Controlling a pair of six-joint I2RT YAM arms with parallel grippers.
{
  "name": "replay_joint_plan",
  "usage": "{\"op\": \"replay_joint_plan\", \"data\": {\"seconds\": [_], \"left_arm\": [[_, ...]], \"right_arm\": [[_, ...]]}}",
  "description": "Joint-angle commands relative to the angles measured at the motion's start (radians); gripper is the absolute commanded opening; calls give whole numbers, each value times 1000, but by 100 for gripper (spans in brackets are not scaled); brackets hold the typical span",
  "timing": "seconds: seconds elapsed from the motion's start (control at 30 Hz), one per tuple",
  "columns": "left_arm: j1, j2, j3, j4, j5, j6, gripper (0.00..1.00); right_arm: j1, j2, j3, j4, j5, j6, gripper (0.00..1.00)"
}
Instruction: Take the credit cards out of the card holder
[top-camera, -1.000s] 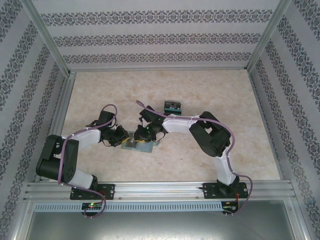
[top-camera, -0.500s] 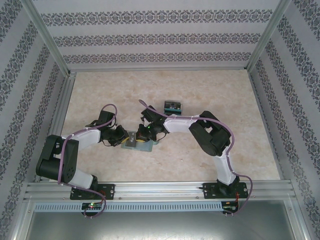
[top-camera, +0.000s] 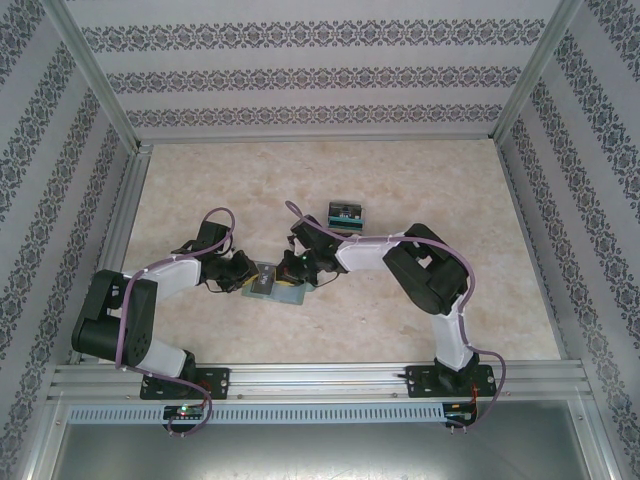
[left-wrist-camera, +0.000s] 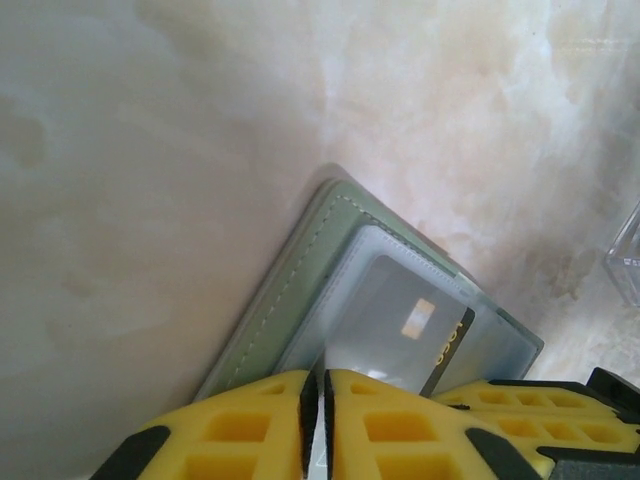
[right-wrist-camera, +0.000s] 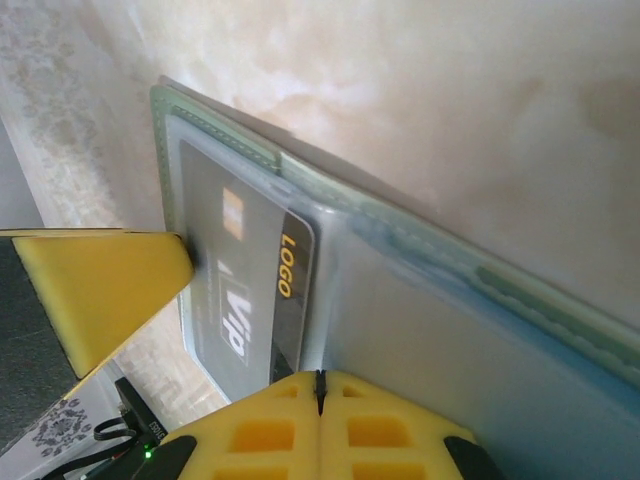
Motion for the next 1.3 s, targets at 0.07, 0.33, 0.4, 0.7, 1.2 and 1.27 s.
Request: {"op": "replay_joint_plan", "data": {"seconds": [0.07, 0.33, 0.4, 0.7, 1.2, 1.27], "left_arm": [[6, 5, -7, -81, -56, 26, 20], [5, 19, -21, -61, -40, 19, 19], [5, 21, -25, -57, -40, 17, 18], [5, 18, -26, -54, -36, 17, 18], [5, 27, -28, -42, -27, 12, 17], [5, 21, -28, -47, -28, 13, 18]], "right_arm": [[-4, -5, -1, -19, 2, 3, 0], [9, 25, 45, -17, -6, 3, 20], [12, 30, 51, -17, -6, 3, 21], [20, 69, 91, -37, -20, 9, 21], [23, 91, 112, -6, -48, 19, 11], [21, 88, 110, -9, -42, 19, 2]]}}
